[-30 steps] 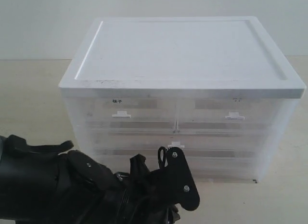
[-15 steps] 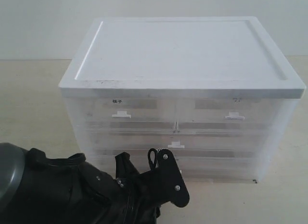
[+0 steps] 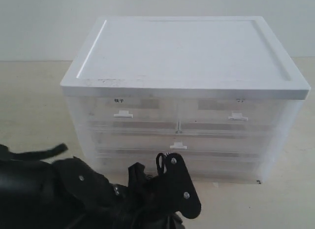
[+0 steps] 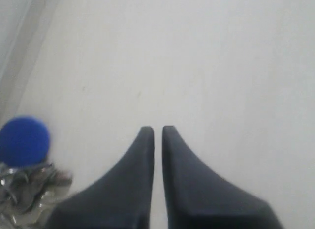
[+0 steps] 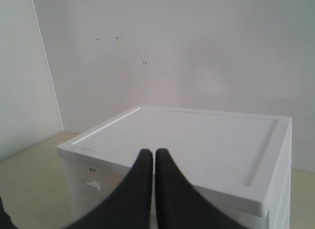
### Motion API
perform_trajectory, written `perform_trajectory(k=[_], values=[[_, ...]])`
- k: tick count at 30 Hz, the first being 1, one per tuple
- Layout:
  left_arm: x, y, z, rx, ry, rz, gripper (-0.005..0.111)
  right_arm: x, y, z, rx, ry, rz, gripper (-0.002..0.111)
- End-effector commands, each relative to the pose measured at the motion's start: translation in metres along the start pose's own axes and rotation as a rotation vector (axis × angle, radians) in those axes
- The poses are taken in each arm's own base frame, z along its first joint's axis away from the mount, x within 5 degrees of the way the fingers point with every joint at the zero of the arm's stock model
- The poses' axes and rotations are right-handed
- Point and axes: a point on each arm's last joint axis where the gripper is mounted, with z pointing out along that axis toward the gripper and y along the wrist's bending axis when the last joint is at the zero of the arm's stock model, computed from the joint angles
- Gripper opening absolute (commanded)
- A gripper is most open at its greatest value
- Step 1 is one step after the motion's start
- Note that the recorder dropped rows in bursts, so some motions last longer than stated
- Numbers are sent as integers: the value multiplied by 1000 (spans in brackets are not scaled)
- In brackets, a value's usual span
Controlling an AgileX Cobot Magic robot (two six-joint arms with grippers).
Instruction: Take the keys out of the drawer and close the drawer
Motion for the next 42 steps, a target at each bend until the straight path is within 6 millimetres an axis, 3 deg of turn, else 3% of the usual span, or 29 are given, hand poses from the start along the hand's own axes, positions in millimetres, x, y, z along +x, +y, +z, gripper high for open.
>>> perform_trajectory(k=[1,6,10,17,21,24,30,36,42], values=[[-23,-3,-58,12,-206,-47,5,2,0,2,-4,16,-2,0],[-19,-3,-126,-70,-401,-70,5,2,-1,2,-2,18,-6,0],[-1,-11,-194,-98,-639,-77,5,3,0,2,-7,23,-14,0],[65,-21,-289,-255,-1080,-119,5,3,0,2,-4,25,-30,0],[112,-28,-317,-316,-1314,-154,5,3,0,1,-4,24,-32,0],[117,-28,-312,-325,-1312,-172,5,3,0,1,-5,23,-45,0],[108,-29,-291,-269,-1213,-155,5,9,-1,-1,0,40,-82,0],[117,-23,-269,-322,-1131,-205,5,27,-9,5,32,78,-40,0],[124,-25,-250,-304,-1077,-197,5,33,-15,8,77,51,-5,0]])
